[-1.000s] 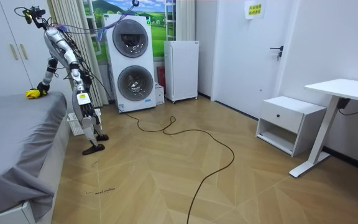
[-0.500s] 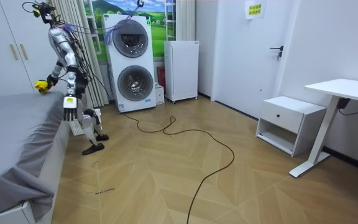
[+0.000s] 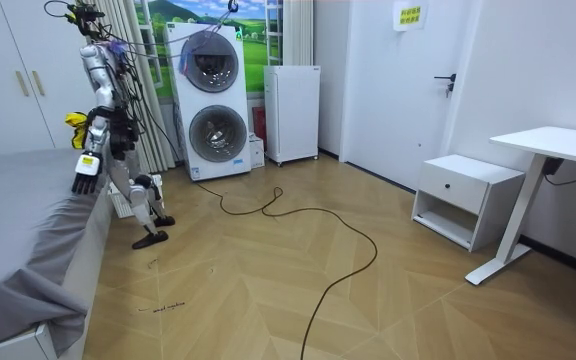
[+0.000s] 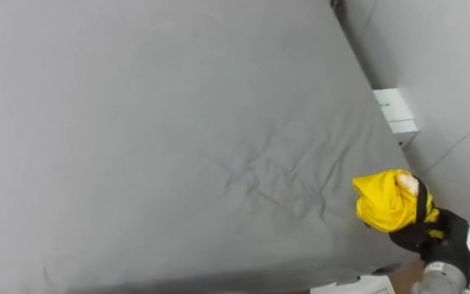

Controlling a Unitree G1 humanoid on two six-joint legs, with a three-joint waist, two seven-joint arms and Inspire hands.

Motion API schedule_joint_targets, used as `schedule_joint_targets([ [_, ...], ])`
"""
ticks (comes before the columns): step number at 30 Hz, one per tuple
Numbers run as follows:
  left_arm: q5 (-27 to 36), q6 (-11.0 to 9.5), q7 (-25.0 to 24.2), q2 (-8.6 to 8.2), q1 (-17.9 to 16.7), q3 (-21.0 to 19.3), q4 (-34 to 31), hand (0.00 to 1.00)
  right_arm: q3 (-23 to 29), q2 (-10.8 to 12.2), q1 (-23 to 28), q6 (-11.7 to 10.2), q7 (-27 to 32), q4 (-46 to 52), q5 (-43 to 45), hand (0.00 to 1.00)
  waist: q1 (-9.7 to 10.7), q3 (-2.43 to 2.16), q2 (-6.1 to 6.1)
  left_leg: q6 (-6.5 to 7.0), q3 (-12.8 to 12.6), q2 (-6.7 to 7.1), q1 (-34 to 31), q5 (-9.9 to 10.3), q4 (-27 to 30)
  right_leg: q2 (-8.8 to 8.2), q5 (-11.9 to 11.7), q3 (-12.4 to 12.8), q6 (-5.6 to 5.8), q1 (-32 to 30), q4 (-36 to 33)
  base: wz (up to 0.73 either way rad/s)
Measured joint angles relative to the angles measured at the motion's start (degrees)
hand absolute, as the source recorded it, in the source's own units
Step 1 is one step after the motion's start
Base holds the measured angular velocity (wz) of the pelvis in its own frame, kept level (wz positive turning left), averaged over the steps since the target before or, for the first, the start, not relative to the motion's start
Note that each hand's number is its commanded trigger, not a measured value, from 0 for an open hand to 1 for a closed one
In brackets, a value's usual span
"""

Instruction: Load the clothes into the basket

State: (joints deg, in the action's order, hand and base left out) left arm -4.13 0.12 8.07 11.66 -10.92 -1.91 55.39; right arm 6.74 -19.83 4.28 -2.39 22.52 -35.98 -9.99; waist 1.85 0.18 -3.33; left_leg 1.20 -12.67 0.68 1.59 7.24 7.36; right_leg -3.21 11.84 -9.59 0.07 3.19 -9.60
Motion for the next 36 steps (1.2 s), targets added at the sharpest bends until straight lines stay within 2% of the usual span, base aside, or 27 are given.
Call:
schedule_joint_targets([
  [6, -0.6, 1.1, 0.0, -0.03, -0.9, -0.4, 0.3, 0.00, 2.0, 0.6, 3.1, -0.1, -0.3, 1.6, 4.1, 1.00, 0.7, -0.03, 0.23, -0.17, -2.5, -1.00, 1.4, 1.3, 0.0, 0.68, 0.0, 2.8, -0.07, -0.1, -0.1, -0.26],
  [9, -0.6, 2.4, -0.1, -0.09, -1.7, -1.1, 0.3, 0.00, 3.9, 2.6, 4.3, 0.0, -1.3, 2.1, 5.1, 1.00, 1.5, 0.04, 0.73, -0.34, -4.3, -1.18, 2.1, 1.7, 0.0, 1.09, -0.1, 4.7, -0.15, -0.2, -0.2, -0.30],
  [11, -0.6, 3.3, -0.2, -0.33, -2.5, -2.1, 0.3, 0.00, 4.6, 4.0, 5.1, 0.0, -1.9, 3.5, 6.4, 1.00, 3.2, 0.07, 1.28, -0.52, -5.4, -1.44, 2.5, 2.0, 0.0, 1.32, -0.2, 5.5, -0.22, -0.2, -0.2, -0.25],
  [12, -0.6, 3.6, -0.3, -0.39, -2.6, -2.3, 0.3, 0.00, 4.7, 4.2, 5.2, 0.0, -2.1, 3.4, 6.7, 1.00, 3.4, 0.12, 1.55, -0.58, -5.8, -1.54, 2.7, 2.1, 0.0, 1.42, -0.2, 5.8, -0.27, -0.2, -0.2, -0.28],
  [13, -0.8, 4.3, -0.3, -0.42, -2.8, -2.5, 0.3, 0.00, 4.7, 4.5, 5.2, 0.0, -2.6, 2.7, 7.8, 1.00, 3.6, 0.41, 1.59, -0.68, -6.9, -1.82, 3.0, 2.3, 0.1, 1.69, -0.3, 6.8, -0.37, -0.3, -0.3, -0.32],
  [14, -2.1, 5.2, -0.4, -0.41, -2.8, -2.5, 0.3, 0.00, 4.9, 4.9, 5.4, 0.0, -3.0, 2.1, 8.0, 1.00, 4.1, 0.46, 1.76, -0.78, -7.6, -1.99, 3.2, 2.4, 0.1, 1.80, -0.3, 7.6, -0.41, -0.3, -0.3, -0.32],
  [17, -4.7, 6.6, -0.8, -0.37, -2.8, -3.0, 0.2, 0.00, 6.2, 5.6, 6.5, 0.4, -4.5, 0.2, 8.0, 1.00, 5.8, 0.51, 2.28, -0.85, -8.5, -2.19, 3.4, 2.4, 0.1, 1.80, -0.4, 8.3, -0.52, -0.5, -0.3, -0.16],
  [22, -5.1, 8.3, -0.7, -0.34, -3.2, -2.8, 0.9, 0.00, 8.2, 6.1, 7.8, 1.2, -5.1, -5.0, 8.0, 1.00, 6.9, 0.55, 2.75, -1.13, -11.4, -2.96, 3.5, 2.6, 0.4, 2.33, -0.6, 10.4, -0.78, -1.8, -1.2, -0.23],
  [25, -5.1, 8.5, -0.2, -0.18, -3.2, -2.4, 1.6, 0.00, 8.8, 6.1, 7.6, 1.2, -5.1, -6.6, 8.0, 1.00, 7.5, 0.48, 3.87, -1.14, -12.3, -3.17, 2.2, 2.6, 0.6, 2.84, -1.2, 12.0, -0.83, -3.7, -1.4, -0.26],
  [26, -5.1, 8.5, -0.2, -0.28, -3.1, -2.3, 1.7, 0.00, 9.5, 6.1, 7.0, 1.1, -5.1, -7.6, 8.0, 1.00, 7.5, 0.64, 4.35, -1.13, -12.2, -3.21, 1.8, 2.6, 0.6, 3.08, -1.6, 12.8, -0.80, -4.4, -1.3, -0.33],
  [27, -5.1, 8.5, -0.2, -0.30, -3.1, -2.1, 1.9, 0.00, 9.9, 6.1, 6.7, 1.1, -5.1, -8.3, 8.0, 1.00, 7.6, 0.57, 4.72, -1.13, -12.1, -3.22, 1.6, 2.6, 0.6, 3.25, -1.7, 13.0, -0.77, -4.7, -1.3, -0.26],
  [28, -5.1, 8.5, -0.2, -0.35, -3.1, -1.5, 2.1, 0.00, 10.9, 6.0, 6.3, 1.1, -5.2, -9.0, 7.7, 1.00, 7.9, 0.29, 5.54, -1.10, -12.1, -3.17, 1.0, 2.6, 0.5, 3.40, -1.9, 13.4, -0.70, -5.4, -1.3, -0.25],
  [29, -5.1, 8.5, -0.2, -0.46, -3.1, -1.1, 2.3, 0.00, 11.9, 6.0, 6.0, 1.1, -5.2, -9.1, 7.5, 1.00, 7.9, 0.43, 6.00, -1.08, -12.1, -3.11, 0.4, 2.6, 0.4, 3.47, -2.1, 14.0, -0.62, -6.4, -1.6, -0.25],
  [30, -4.9, 8.5, -0.2, -0.50, -3.1, -1.1, 2.3, 0.00, 12.2, 5.9, 5.6, 1.1, -5.2, -9.1, 7.5, 1.00, 8.1, 0.41, 6.26, -1.03, -12.1, -3.06, -0.1, 2.6, 0.5, 3.54, -2.3, 14.0, -0.60, -7.2, -1.9, -0.25],
  [31, -4.9, 8.5, -0.2, -0.50, -3.0, -1.1, 2.4, 0.00, 12.6, 5.8, 4.0, 0.8, -5.2, -9.9, 7.5, 1.00, 9.1, 0.28, 7.27, -0.94, -12.2, -2.98, -1.4, 2.6, 0.6, 3.44, -2.3, 14.0, -0.60, -9.0, -2.8, -0.19],
  [32, -4.5, 8.5, -0.2, -0.50, -2.8, -1.1, 2.4, 0.00, 12.7, 5.4, 2.3, 0.6, -5.1, -11.4, 7.5, 1.00, 9.8, 0.45, 7.73, -0.67, -12.2, -2.88, -2.7, 2.6, 1.0, 3.38, -2.4, 14.2, -0.55, -10.6, -3.6, -0.16],
  [36, -2.5, 8.1, -0.2, -0.47, -1.1, 0.4, 4.6, 0.00, 12.7, 4.1, 0.1, 0.5, -4.3, -12.9, 7.8, 1.00, 10.4, 0.43, 9.61, -0.29, -12.2, -2.64, -6.1, 2.5, 1.6, 3.29, -2.3, 14.7, -0.46, -14.7, -5.2, -0.10],
])
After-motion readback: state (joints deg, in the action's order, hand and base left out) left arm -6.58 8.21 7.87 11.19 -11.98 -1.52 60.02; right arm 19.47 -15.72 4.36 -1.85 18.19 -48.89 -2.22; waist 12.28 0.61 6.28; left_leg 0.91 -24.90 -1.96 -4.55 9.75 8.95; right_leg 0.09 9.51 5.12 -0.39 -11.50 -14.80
